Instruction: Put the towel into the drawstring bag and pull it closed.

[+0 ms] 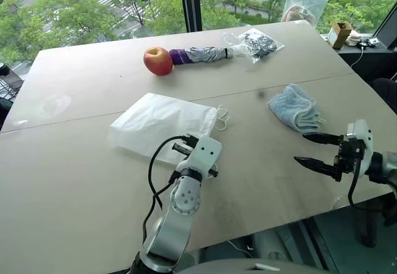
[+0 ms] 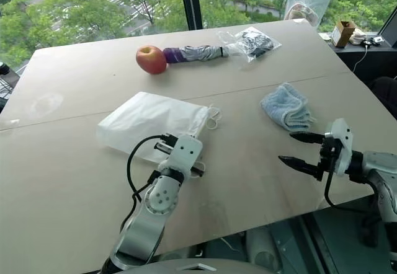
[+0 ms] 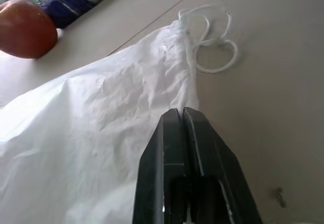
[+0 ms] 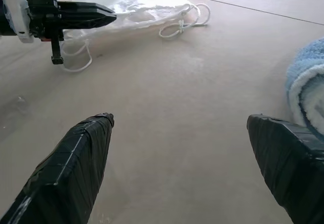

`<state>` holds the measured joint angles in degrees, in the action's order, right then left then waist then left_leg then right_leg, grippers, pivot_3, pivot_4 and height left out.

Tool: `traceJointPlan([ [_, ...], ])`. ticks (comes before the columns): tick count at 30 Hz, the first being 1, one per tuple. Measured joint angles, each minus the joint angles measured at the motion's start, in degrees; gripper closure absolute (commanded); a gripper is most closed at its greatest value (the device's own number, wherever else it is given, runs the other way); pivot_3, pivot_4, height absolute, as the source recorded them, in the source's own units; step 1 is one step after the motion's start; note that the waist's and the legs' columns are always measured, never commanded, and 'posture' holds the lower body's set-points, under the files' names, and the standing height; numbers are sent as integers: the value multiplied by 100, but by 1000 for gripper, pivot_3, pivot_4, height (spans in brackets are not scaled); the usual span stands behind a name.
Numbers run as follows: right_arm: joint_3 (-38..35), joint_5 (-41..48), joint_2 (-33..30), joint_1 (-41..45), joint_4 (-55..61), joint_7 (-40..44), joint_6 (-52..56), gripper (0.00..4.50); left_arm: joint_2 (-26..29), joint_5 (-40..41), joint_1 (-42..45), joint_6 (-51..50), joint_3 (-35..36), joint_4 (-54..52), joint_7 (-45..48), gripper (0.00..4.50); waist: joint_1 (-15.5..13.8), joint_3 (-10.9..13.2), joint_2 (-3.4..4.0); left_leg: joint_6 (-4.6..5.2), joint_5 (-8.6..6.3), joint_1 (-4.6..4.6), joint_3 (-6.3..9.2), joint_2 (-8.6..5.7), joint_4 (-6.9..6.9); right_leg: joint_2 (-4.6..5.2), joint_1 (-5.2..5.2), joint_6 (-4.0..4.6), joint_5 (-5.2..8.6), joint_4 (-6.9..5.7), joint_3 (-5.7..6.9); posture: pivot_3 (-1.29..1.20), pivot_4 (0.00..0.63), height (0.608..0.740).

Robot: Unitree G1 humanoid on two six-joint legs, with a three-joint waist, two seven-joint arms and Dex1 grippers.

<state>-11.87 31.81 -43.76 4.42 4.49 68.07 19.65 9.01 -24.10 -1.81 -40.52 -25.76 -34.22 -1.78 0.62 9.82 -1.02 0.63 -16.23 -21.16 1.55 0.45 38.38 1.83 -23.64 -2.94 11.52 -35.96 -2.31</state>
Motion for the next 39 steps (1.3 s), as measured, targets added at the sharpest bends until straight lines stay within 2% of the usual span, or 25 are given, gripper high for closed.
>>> traceJointPlan([
  [6, 27, -41, 266, 408, -303, -209, -80, 0, -17, 3, 59, 385, 471, 2, 26, 4474, 5, 0, 0, 0, 0, 0, -1, -1, 0, 1, 0, 9, -6, 0, 0, 0, 150, 740],
  [9, 31, -46, 425, 650, -471, -328, -133, 0, -26, 312, 111, 691, 803, 2, 225, 4474, 4, 0, 0, 0, 0, 0, 1, 0, 0, 1, 0, 10, -7, -1, 1, 0, 150, 740],
  [13, 47, -184, 691, 954, -762, -523, -335, 0, 368, 889, 80, 1459, 1315, 3, 739, 4474, 10, 0, 1, 0, 0, 0, 0, 3, -2, 1, -2, 11, -8, -1, 3, 0, 150, 740],
  [16, 99, -392, 876, 1139, -1065, -714, -581, 0, 856, 1367, -108, 2446, 1872, 45, 1199, 4474, 5, -1, 2, 0, 0, 0, -3, 3, -3, 5, -2, 11, -8, 0, 2, 0, 150, 740],
  [18, 135, -491, 977, 1257, -1221, -830, -691, 0, 919, 1662, -108, 2744, 2202, 164, 1343, 4474, 4, -1, 2, 0, 0, 1, -4, 2, -2, 10, -3, 11, -8, -1, -1, 0, 150, 740],
  [21, 219, -736, 1151, 1425, -1455, -1075, -965, 0, 998, 2325, 18, 3073, 2925, 496, 1607, 4474, 5, -1, 2, 0, 0, 1, -5, 1, 1, 9, -2, 11, -9, -2, 3, 0, 150, 740],
  [24, 249, -961, 1291, 1619, -1663, -1371, -1155, 0, 1145, 2885, 260, 3152, 3345, 813, 1947, 4474, 7, -1, 2, 0, 1, 2, -3, 1, 2, 7, -2, 11, -9, -7, 7, 0, 150, 740],
  [26, 251, -1244, 1413, 1906, -1923, -1856, -1309, 0, 1365, 3325, 568, 3193, 3712, 1112, 2251, 4474, 14, -1, 2, 0, 1, 2, -3, 0, 2, 6, -3, 11, -9, -9, 6, 0, 150, 740],
  [30, 251, -1689, 1535, 2191, -2218, -2726, -1369, 0, 1577, 3531, 756, 3248, 3855, 1400, 2527, 4474, 10, -1, 3, -1, 0, -3, -1, 0, 0, 7, -4, 11, -9, -5, 8, 0, 150, 740],
  [34, 277, -1993, 1559, 2214, -2379, -3159, -1319, 0, 1587, 3564, 860, 3248, 3860, 1527, 2558, 4474, 7, -1, 3, -1, 0, -13, 2, -1, -2, 10, -9, 11, -10, 0, 11, 0, 150, 740],
  [39, 477, -2363, 1456, 2604, -2882, -3690, -338, 0, 1570, 3530, 957, 3247, 3726, 1573, 2559, 4474, 19, -1, 3, -1, 0, -8, -3, -1, -2, 10, -7, 12, -10, -1, 6, 0, 150, 740],
])
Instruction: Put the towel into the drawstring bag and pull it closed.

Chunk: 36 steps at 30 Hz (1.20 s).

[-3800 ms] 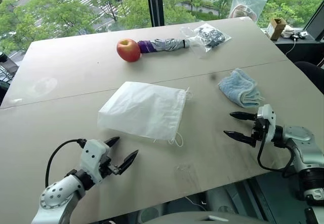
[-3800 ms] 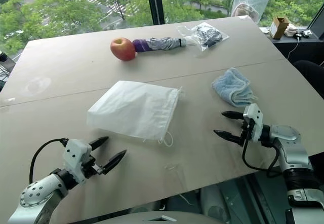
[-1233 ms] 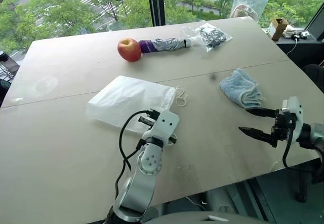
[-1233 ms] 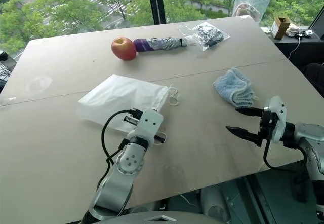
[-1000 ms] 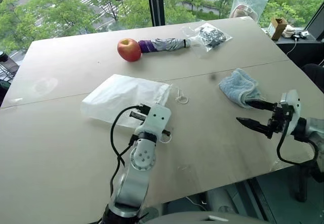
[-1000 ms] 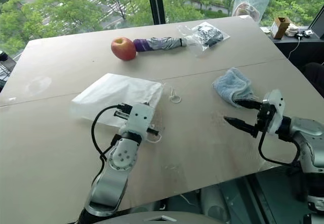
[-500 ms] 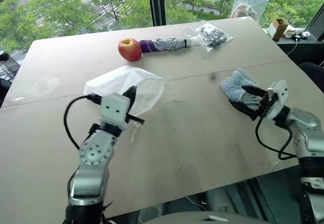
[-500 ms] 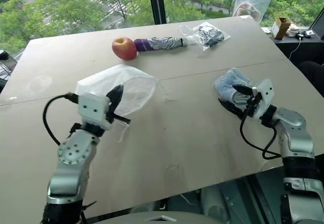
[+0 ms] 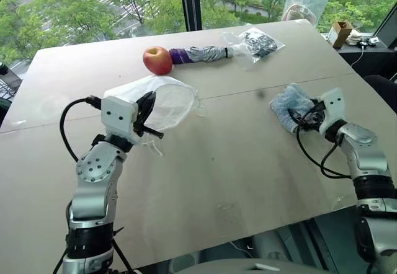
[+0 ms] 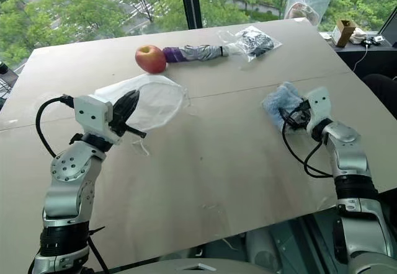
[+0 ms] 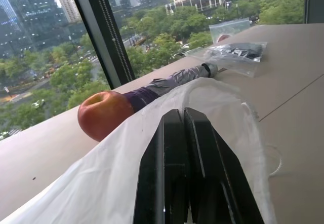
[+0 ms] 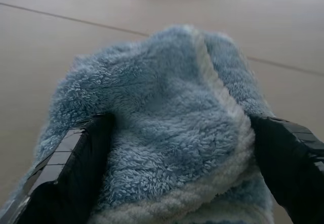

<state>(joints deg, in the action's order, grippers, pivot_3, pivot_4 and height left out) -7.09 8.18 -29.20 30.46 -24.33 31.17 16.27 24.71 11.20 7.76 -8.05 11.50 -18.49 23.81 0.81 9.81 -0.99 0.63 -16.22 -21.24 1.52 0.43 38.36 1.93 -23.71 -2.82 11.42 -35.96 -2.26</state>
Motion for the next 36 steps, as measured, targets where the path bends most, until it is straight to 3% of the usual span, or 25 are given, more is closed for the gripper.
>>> traceJointPlan([
  [11, -125, 260, -82, 1006, -781, -147, 2240, 0, -18, -40, -228, -7, -6, -67, -157, 4474, -8, -34, -47, 1, 0, 25, 2, 0, 3, -2, 23, 2, 0, -6, -1, 0, 150, 740],
  [14, -211, 484, -81, 1070, -642, 0, 2985, 736, -17, -43, -243, -7, 43, -87, -195, 4500, -1, -67, -92, 0, -1, 33, 13, 9, -5, -9, 28, 3, 1, -4, 11, 0, 150, 740],
  [21, -519, 1031, 122, 959, -303, 240, 3734, 4056, -17, -28, -271, -83, 158, -115, -316, 4500, 117, -76, -106, 0, -1, 40, 15, 22, -14, -24, 28, 4, 1, -4, 13, 0, 150, 740],
  [22, -520, 1057, 153, 935, -259, 274, 3732, 4322, -17, -21, -269, -110, 158, -115, -316, 4500, 138, -75, -105, 0, -1, 40, 15, 22, -15, -24, 28, 4, 1, -5, 13, 0, 150, 740],
  [28, -523, 1389, 365, 725, 37, 632, 3853, 4417, -13, 134, -164, -323, 199, -116, -338, 4500, 191, -73, -102, 0, -1, 44, 14, 30, -16, -33, 26, 3, 1, -5, 3, 0, 150, 740],
  [31, -577, 1999, 740, 614, 442, 928, 4366, 4417, -16, 361, -60, -486, 198, -116, -277, 4500, 189, -60, -85, 0, -1, 33, 21, 32, -16, -35, 8, 3, 0, -15, -6, 0, 150, 740],
  [33, -549, 2604, 942, 623, 1017, 1124, 4927, 4417, -4, 579, 67, -589, 179, -116, -118, 4500, 155, -29, -36, 0, -1, 13, 29, 19, -8, -24, -6, 2, 0, -23, -5, 0, 150, 740],
  [36, -547, 3214, 905, 734, 1738, 1283, 5551, 4417, 54, 800, 88, -668, 177, -116, 106, 4500, 113, -18, -19, 0, -1, -3, 37, 8, -7, -11, -9, 1, 1, -18, 14, 0, 150, 740],
])
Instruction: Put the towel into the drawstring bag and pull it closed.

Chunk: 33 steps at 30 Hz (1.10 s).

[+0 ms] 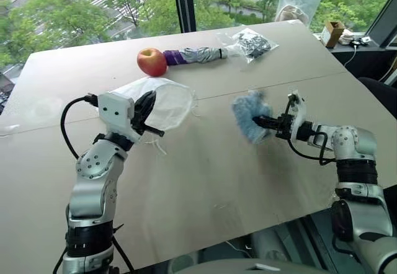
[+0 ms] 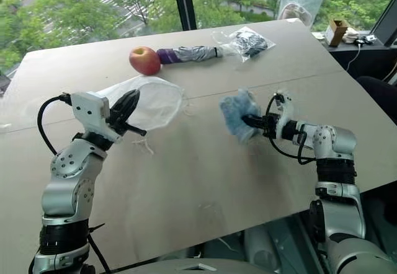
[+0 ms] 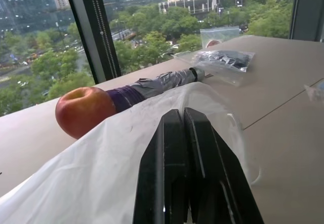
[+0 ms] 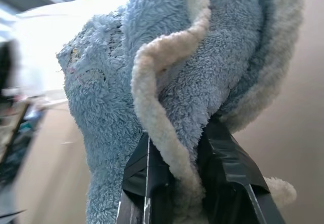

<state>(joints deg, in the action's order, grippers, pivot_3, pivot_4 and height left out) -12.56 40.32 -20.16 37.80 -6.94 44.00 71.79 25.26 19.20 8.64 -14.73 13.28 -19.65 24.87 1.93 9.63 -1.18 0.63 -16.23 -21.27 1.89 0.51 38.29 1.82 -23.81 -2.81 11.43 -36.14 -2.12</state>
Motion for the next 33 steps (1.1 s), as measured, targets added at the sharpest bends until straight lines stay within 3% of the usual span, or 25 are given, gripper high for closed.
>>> traceJointPlan([
  [6, 701, 701, -147, 215, 1105, 282, 685, 4417, -69, 589, 29, -216, -77, -14, 380, 4500, -10, 0, 0, -1, 0, -57, 21, -4, 5, 13, -29, 0, 0, 23, 51, 0, 150, 740],
  [13, 2078, 260, -465, 213, 1129, 566, 144, 4417, 77, 1084, 18, -527, -372, -259, 902, 4500, -6, 0, 1, -1, 1, -67, 23, -9, 5, 16, -39, 0, 0, 22, 55, 0, 150, 740],
  [16, 2102, -27, -67, 341, 616, 231, -135, 4417, 222, 1196, -57, -625, -392, -313, 1071, 4500, 43, 2, 3, -1, 1, -60, 15, -5, 4, 11, -40, 0, 0, 17, 50, 0, 150, 740],
  [20, 1826, -211, 475, 446, 65, -354, -259, 4417, 234, 1278, -314, -642, -430, -486, 1191, 4500, 26, 4, 7, -2, 1, -64, 24, -5, 4, 10, -41, 1, 0, 15, 53, 0, 150, 740],
  [29, 99, 132, 2688, 825, -690, -2320, -396, 4417, 175, 1251, -435, -657, -728, -663, 1266, 4500, 18, 6, 10, -3, 1, -68, 27, -7, 2, 13, -46, 2, -1, 14, 56, 0, 150, 740],
  [33, -560, 778, 2790, 850, -817, -3416, -362, 4417, 147, 1230, -382, -643, -874, -620, 1294, 4500, -41, 9, 16, -3, 2, -73, 26, -15, 3, 21, -48, 2, -1, 17, 59, 0, 150, 740],
])
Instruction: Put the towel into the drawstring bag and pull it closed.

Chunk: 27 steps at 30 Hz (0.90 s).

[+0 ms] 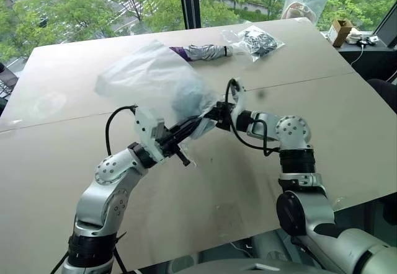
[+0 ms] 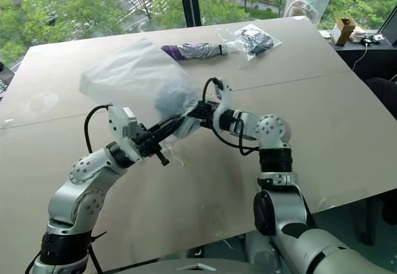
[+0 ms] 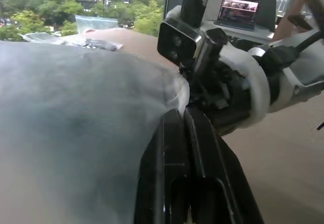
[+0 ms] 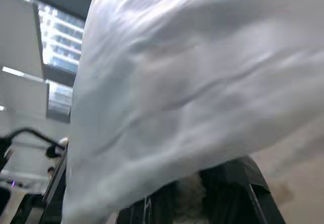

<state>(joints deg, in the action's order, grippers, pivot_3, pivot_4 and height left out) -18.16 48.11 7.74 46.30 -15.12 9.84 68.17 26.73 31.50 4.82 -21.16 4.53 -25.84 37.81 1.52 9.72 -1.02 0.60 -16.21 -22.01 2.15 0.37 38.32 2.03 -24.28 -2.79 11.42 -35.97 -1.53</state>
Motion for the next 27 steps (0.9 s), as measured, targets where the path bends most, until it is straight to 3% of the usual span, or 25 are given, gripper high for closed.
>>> traceJointPlan([
  [7, -845, 1713, 12, 7, -494, -1843, -722, 4417, -9, -95, 149, 62, -64, 210, 81, 4500, 90, 1, 2, 1, 0, 2, -2, 6, -4, -5, -2, 0, 0, -3, -1, 0, 150, 740],
  [12, -537, 2603, 12, -2, -443, -2590, -1032, 4417, -97, -222, 358, 231, -143, 430, 99, 4500, 104, 2, 4, 2, 0, 3, -3, 9, -5, -10, -3, 0, 0, -6, -2, 0, 150, 740],
  [13, -340, 2586, 12, -5, -363, -2634, -1065, 3408, -130, -278, 417, 291, -193, 521, 100, 4500, 104, 3, 4, 2, 0, 2, -4, 8, -4, -10, -4, 0, 0, -8, -2, 0, 150, 740],
  [14, 16, 2521, 12, -9, -216, -2648, -1095, 3215, -176, -364, 560, 343, -274, 694, 93, 4500, 101, 2, 4, 3, 0, 3, -4, 8, -3, -10, -4, -1, 0, -10, -3, 0, 150, 740],
  [18, 825, 2246, -4, -107, 167, -2507, -1092, 1328, -263, -601, 1029, 540, -304, 1102, 71, 4500, 90, 2, 3, 3, 0, 2, -3, 7, -1, -9, -4, -1, 0, -11, -2, 0, 150, 740],
  [21, 1041, 1984, -49, -366, 590, -2149, -1120, 180, -309, -728, 1153, 628, -318, 1301, 79, 4500, 70, 0, 2, 2, 0, -1, -2, 6, -2, -7, -2, -2, 1, 0, 0, 0, 150, 740],
  [27, 1536, 1368, -905, -669, 901, -1124, -831, 180, -401, -1143, 1341, 795, -306, 1994, -100, 4500, 72, 1, 3, 3, 0, -4, -2, 4, 0, -4, -5, -3, 0, 0, 1, 0, 150, 740],
])
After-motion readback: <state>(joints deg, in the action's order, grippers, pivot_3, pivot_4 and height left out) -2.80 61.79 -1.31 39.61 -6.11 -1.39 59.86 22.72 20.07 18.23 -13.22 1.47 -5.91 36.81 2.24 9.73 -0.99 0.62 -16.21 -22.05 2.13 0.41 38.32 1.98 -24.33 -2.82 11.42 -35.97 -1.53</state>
